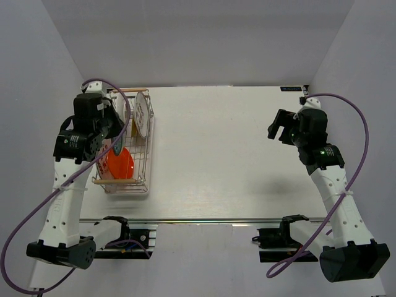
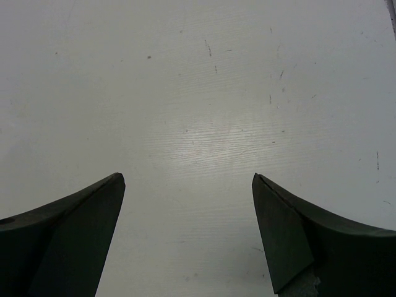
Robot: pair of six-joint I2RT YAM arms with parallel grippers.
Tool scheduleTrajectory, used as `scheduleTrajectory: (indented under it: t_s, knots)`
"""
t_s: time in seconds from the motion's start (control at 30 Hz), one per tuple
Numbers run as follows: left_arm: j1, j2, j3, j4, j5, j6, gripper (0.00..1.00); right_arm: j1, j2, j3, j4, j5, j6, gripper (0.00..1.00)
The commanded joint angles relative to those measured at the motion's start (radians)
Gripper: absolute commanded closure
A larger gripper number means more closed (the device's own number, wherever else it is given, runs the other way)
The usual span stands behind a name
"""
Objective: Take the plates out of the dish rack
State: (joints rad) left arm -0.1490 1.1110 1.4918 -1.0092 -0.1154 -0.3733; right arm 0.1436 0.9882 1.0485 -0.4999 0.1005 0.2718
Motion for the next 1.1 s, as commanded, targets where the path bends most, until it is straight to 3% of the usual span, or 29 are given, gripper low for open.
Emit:
scheduleTrajectory:
  t_s: [0.0,0.13,0.3,0.43,0.47,0.53,0.63,0.73,0.9,1.07]
  knots:
    - [-0.004,0.021,0.045,0.055,0.114,0.039,1.0,-0.001,-0.011,0.002,0.018,-0.028,-0.02,0.11]
    - [-0.004,0.029,0.044,0.148,0.359,0.098,1.0,-0.001,-0.019,-0.011,0.05,-0.134,-0.037,0.11]
    - [-0.014,0.062,-0.031,0.3,0.782,0.137,1.0,0.002,0.021,-0.005,0.098,-0.315,0.012,0.11]
    - [-0.023,0.116,-0.117,0.469,0.999,0.049,1.0,0.002,0.122,0.056,0.087,-0.526,0.047,0.11]
    - [-0.035,0.124,-0.139,0.525,1.089,0.021,1.0,0.001,0.159,0.053,0.099,-0.648,0.04,0.11]
    - [-0.044,0.15,-0.166,0.648,1.137,-0.034,1.0,0.001,0.19,0.047,0.149,-0.767,0.017,0.11]
    - [-0.096,0.188,-0.113,0.621,1.056,0.017,1.0,0.005,0.227,0.056,0.155,-0.812,0.033,0.11]
    - [-0.148,0.251,-0.032,0.518,0.884,0.092,1.0,0.004,0.243,0.1,0.156,-0.729,0.102,0.11]
    - [-0.288,0.458,0.171,0.336,0.498,0.125,1.0,0.007,0.361,0.304,-0.063,-0.563,0.167,0.11]
    - [-0.441,0.607,0.364,0.229,0.283,0.177,1.0,0.014,0.467,0.477,-0.16,-0.506,0.188,0.11]
